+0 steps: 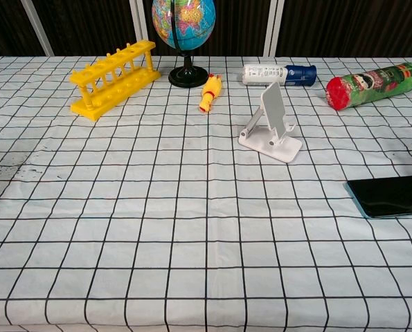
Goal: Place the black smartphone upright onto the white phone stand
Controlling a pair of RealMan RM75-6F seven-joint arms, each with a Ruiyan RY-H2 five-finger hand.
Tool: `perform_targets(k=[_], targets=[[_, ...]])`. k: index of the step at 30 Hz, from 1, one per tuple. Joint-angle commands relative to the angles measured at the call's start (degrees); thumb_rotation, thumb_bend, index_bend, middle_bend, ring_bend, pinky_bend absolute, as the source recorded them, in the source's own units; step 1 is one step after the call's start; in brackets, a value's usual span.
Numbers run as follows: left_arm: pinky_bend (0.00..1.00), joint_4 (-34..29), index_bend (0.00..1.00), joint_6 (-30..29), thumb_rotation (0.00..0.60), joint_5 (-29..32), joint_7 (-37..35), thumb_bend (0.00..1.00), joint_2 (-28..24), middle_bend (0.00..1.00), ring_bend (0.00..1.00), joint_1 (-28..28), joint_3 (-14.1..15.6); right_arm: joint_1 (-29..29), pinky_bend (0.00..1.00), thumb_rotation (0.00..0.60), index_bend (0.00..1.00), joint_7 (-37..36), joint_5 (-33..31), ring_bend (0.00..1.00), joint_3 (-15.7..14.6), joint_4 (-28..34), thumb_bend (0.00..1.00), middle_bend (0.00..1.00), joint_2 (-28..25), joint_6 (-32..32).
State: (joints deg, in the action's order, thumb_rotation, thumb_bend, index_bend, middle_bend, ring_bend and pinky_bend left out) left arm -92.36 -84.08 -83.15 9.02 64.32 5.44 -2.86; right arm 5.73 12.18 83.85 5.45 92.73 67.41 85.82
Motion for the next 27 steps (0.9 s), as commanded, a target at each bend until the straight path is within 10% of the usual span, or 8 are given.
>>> perform_targets(k=[1, 15, 27], targets=[[0.00, -0.1, 0.00, -0.2, 0.600, -0.2, 0.0, 0.01, -0.1, 0.00, 0.00, -0.1, 0.2, 0.0, 0.16, 0.600, 0.00, 0.0, 0.2, 0.00, -0.1, 0.1, 0.05, 0.00, -0.1, 0.0], [0.00, -0.3, 0.00, -1.2, 0.600, -0.4, -1.1, 0.01, -0.2, 0.00, 0.00, -0.7, 0.1, 2.7, 0.16, 0.600, 0.00, 1.5, 3.7, 0.00, -1.9, 4.9, 0.10, 0.01, -3.3, -5.1], [0.00, -1.0, 0.00, -0.4, 0.600, -0.1, 0.0, 0.01, -0.2, 0.00, 0.00, -0.3, 0.2, 9.4, 0.16, 0.600, 0.25, 9.0, -2.2, 0.04, 0.3, 8.6, 0.16, 0.24, -0.7, -15.2]])
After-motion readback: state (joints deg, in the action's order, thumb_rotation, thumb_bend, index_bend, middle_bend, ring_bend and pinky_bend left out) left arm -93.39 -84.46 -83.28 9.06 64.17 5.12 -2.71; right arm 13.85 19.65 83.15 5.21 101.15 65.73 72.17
